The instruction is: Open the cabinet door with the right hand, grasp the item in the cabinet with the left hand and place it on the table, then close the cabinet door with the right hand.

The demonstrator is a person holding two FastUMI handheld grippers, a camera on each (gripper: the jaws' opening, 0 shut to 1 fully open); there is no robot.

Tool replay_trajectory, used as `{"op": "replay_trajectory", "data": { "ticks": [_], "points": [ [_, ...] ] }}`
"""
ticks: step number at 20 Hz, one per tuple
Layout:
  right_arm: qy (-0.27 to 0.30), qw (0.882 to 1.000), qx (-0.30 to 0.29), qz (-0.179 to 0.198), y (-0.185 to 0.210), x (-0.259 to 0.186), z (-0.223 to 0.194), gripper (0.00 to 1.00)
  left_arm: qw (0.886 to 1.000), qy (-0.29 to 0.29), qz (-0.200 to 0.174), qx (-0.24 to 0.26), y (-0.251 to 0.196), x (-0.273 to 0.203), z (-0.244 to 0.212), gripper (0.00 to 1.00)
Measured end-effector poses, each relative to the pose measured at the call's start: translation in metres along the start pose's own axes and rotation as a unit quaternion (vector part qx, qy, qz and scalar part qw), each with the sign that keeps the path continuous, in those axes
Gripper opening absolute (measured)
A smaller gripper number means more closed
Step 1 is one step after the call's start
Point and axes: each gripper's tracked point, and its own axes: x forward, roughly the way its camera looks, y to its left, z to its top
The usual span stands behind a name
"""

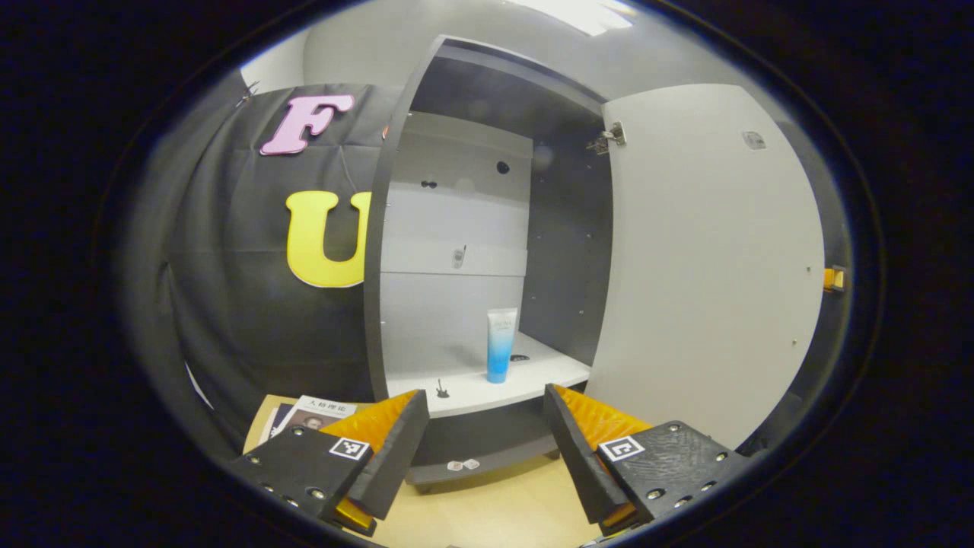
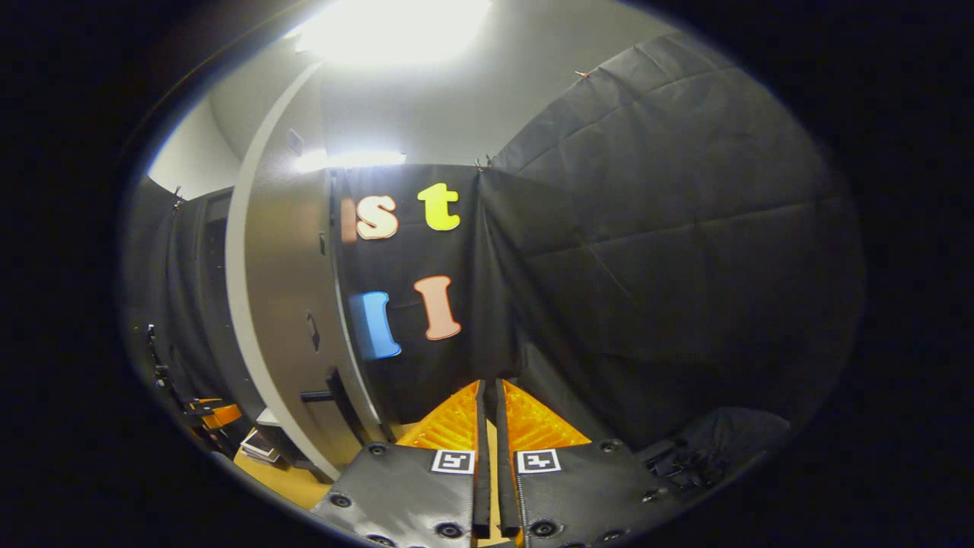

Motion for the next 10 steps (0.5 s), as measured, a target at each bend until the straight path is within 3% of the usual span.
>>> {"op": "replay_trajectory", "data": {
  "ticks": [2, 5, 7, 8, 9, 10],
  "points": [
    [-0.001, 1.0, -0.01, -0.007, -0.002, 0.018, 0.003, 0.15, 1.0, 0.0, 0.002, -0.003, 0.004, 0.014, 0.006, 0.91],
    [0.003, 1.0, -0.024, -0.012, -0.005, 0.048, 0.002, 0.39, 1.0, 0.004, 0.007, -0.01, 0.005, 0.038, 0.011, 0.92],
    [0.011, 0.999, -0.035, -0.01, -0.008, 0.073, -0.002, 0.47, 1.0, 0.01, 0.022, -0.01, 0.011, 0.055, 0.013, 0.93],
    [0.016, 0.999, -0.036, -0.004, -0.007, 0.084, -0.005, 0.59, 1.0, 0.013, 0.027, -0.009, 0.011, 0.063, 0.015, 0.94],
    [0.02, 0.999, -0.036, -0.004, -0.008, 0.096, -0.007, 0.84, 0.999, 0.014, 0.029, -0.009, 0.01, 0.072, 0.016, 0.94],
    [0.018, 0.999, -0.036, -0.006, -0.011, 0.108, -0.005, 0.92, 0.999, 0.015, 0.031, -0.01, 0.009, 0.08, 0.015, 0.92]
  ]
}}
